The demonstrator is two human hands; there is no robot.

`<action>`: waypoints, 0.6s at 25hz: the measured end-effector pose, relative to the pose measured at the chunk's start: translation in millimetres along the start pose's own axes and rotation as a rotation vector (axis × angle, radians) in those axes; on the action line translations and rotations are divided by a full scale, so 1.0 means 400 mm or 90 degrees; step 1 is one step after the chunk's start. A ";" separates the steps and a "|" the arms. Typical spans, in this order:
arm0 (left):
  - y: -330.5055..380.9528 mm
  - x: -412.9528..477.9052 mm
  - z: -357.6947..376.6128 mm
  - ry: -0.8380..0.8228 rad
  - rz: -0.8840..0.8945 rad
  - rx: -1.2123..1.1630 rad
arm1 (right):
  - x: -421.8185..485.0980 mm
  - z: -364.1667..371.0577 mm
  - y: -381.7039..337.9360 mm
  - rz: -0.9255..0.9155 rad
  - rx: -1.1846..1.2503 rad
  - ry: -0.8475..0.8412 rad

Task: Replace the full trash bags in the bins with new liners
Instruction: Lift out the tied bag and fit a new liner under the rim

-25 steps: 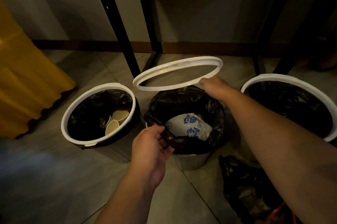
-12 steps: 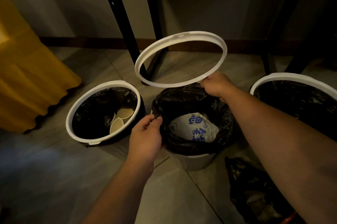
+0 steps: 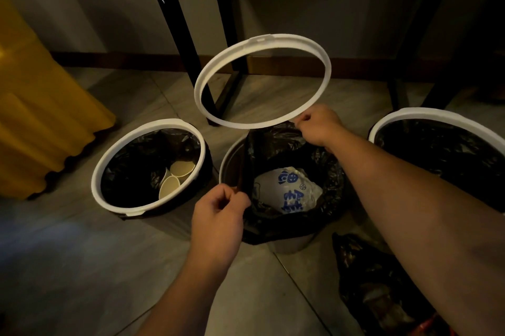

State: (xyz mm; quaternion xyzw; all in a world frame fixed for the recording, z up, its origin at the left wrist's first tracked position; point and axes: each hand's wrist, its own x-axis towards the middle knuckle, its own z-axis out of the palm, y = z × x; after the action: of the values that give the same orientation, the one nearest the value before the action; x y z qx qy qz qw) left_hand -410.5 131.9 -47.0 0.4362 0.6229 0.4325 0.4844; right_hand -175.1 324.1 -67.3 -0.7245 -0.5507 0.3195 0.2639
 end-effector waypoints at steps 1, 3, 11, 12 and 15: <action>-0.006 -0.004 -0.003 -0.005 0.009 0.008 | -0.003 0.001 -0.003 0.006 -0.006 0.003; -0.015 -0.012 -0.008 -0.018 0.028 0.022 | -0.008 0.003 -0.010 0.000 -0.022 -0.008; -0.005 -0.025 -0.028 0.046 0.106 0.043 | -0.014 -0.061 -0.027 -0.059 0.070 -0.003; -0.002 -0.026 -0.035 0.057 0.098 0.029 | -0.016 -0.073 -0.027 -0.077 0.082 -0.017; 0.000 -0.030 -0.050 0.083 0.076 0.023 | -0.031 -0.109 -0.026 -0.108 0.099 -0.100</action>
State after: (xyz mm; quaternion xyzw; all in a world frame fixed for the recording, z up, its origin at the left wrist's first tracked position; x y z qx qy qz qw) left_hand -428.3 118.2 -41.3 0.4523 0.6336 0.4767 0.4084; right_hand -151.2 313.5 -29.0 -0.6252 -0.6026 0.3936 0.3016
